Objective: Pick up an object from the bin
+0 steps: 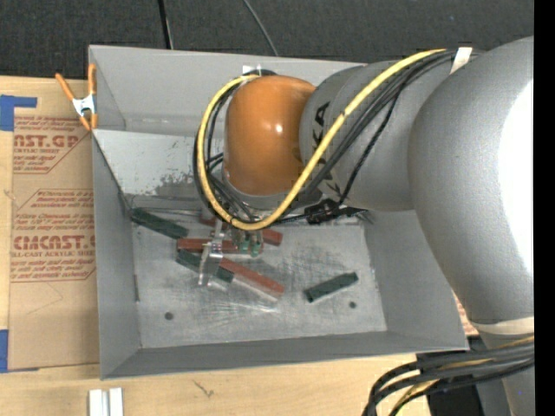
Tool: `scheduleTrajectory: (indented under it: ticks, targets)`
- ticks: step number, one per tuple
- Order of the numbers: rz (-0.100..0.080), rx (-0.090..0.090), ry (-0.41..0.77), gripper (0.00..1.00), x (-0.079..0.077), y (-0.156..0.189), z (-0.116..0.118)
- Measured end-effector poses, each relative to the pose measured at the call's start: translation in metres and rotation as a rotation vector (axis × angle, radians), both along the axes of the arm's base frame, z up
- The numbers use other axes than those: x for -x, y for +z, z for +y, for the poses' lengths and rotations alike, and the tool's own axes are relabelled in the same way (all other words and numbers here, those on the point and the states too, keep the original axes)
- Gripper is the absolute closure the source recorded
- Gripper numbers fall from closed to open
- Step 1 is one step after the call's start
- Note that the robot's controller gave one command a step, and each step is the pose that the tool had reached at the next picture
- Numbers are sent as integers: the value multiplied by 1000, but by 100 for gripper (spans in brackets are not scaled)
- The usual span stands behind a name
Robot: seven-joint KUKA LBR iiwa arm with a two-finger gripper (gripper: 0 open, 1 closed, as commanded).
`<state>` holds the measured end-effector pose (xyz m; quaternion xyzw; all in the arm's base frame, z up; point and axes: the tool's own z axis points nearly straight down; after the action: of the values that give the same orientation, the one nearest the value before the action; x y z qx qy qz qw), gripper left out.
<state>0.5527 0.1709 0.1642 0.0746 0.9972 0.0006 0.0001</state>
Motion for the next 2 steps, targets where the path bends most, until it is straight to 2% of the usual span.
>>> scheduleTrajectory:
  ticks: [1,2]
  targets:
    - [-1,0,0,0,0,0,0]
    - [2,-3,117,100,-27,-91,-38]
